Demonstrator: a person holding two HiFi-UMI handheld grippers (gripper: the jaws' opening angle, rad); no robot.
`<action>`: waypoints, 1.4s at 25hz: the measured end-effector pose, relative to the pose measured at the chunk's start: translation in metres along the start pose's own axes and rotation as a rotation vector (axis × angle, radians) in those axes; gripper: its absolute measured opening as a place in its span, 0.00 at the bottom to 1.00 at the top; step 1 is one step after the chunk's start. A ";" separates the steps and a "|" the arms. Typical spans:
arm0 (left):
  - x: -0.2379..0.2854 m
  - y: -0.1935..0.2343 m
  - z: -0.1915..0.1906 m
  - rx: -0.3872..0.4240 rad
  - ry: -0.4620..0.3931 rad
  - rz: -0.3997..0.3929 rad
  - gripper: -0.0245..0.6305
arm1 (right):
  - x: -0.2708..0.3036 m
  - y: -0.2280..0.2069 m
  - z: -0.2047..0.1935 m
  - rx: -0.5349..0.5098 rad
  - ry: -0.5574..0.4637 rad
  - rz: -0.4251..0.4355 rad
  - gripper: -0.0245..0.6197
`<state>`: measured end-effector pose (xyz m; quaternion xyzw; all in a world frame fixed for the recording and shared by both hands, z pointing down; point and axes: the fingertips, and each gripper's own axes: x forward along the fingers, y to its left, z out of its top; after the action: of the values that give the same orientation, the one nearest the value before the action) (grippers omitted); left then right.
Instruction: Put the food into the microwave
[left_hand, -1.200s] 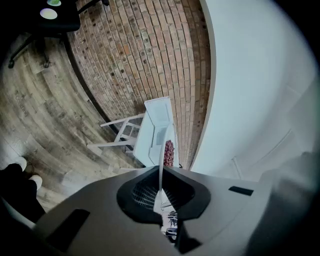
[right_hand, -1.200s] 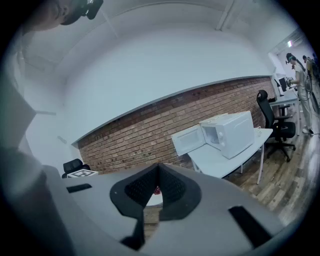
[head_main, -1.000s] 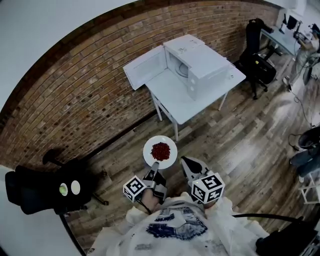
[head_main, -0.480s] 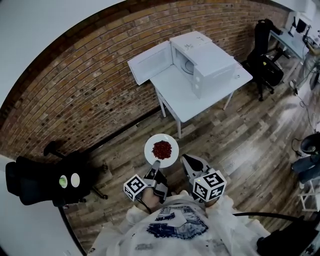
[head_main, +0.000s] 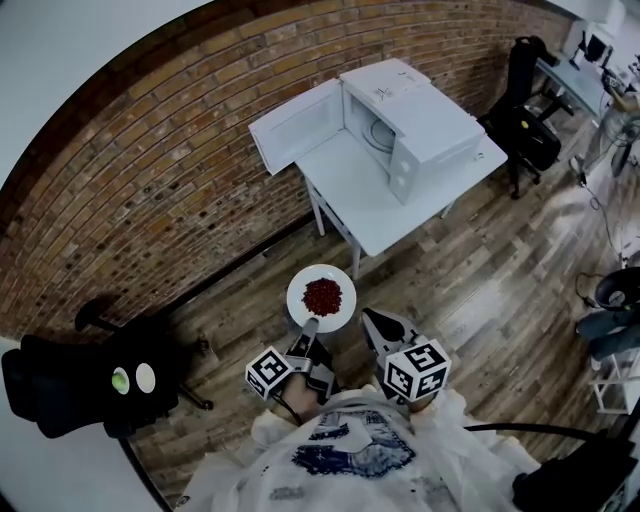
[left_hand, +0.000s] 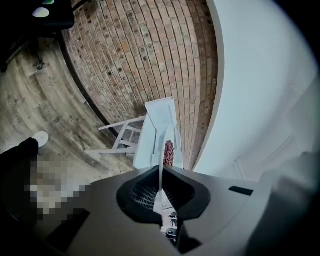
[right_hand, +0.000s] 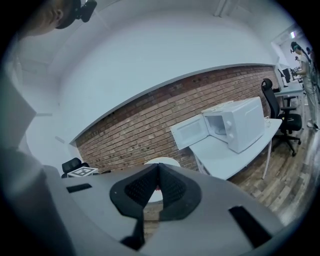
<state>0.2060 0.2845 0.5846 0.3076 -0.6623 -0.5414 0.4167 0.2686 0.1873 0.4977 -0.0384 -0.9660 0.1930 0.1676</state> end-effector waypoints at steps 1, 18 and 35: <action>0.006 -0.001 0.011 0.000 0.007 -0.003 0.06 | 0.011 0.001 0.003 0.000 0.002 -0.005 0.06; 0.077 -0.006 0.183 0.031 0.112 -0.003 0.06 | 0.179 0.025 0.050 0.032 -0.013 -0.100 0.06; 0.109 -0.007 0.213 0.030 0.239 -0.029 0.06 | 0.207 0.022 0.064 0.064 -0.048 -0.232 0.06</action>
<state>-0.0334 0.2870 0.5871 0.3854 -0.6114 -0.4969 0.4802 0.0522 0.2140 0.4979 0.0834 -0.9610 0.2040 0.1670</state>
